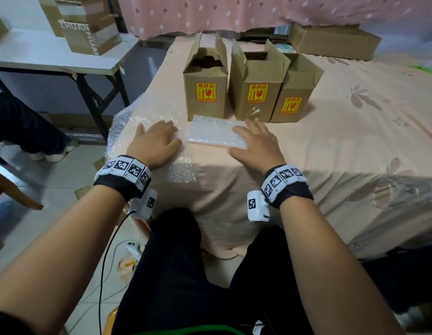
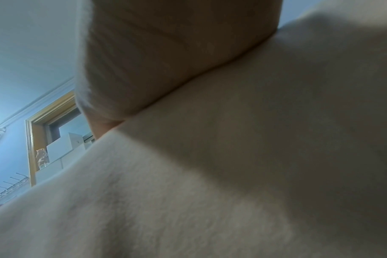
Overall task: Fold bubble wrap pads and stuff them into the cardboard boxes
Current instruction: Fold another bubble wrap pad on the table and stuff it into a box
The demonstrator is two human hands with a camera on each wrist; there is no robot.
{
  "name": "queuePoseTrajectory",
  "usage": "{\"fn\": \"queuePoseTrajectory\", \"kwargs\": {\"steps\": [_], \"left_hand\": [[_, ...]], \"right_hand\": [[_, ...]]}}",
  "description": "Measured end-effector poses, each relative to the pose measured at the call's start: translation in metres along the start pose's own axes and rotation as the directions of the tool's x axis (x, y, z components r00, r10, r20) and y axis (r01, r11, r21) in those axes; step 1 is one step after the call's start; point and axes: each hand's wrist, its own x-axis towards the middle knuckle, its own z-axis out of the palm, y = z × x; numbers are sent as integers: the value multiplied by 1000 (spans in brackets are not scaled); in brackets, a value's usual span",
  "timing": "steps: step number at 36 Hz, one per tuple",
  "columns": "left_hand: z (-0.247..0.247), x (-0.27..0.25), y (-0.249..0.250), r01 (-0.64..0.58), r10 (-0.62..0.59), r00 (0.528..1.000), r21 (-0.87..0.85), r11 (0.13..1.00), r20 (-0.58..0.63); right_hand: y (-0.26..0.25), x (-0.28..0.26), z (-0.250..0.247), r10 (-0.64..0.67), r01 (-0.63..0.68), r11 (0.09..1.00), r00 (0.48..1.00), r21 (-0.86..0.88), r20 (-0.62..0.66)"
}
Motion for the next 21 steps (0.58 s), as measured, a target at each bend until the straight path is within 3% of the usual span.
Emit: {"fn": "queuePoseTrajectory", "kwargs": {"steps": [10,16,21], "left_hand": [[-3,2,2,-64,64,998,-18,998,17],[-15,7,16,-241,248,955,60,969,-161],[-25,9,34,-302,303,903,51,952,-305]], "right_hand": [[-5,-2,-1,-43,42,996,999,-74,-8],[-12,1,-11,-142,120,935,989,-335,-39],[-31,7,-22,-149,160,892,987,-422,60]]}}
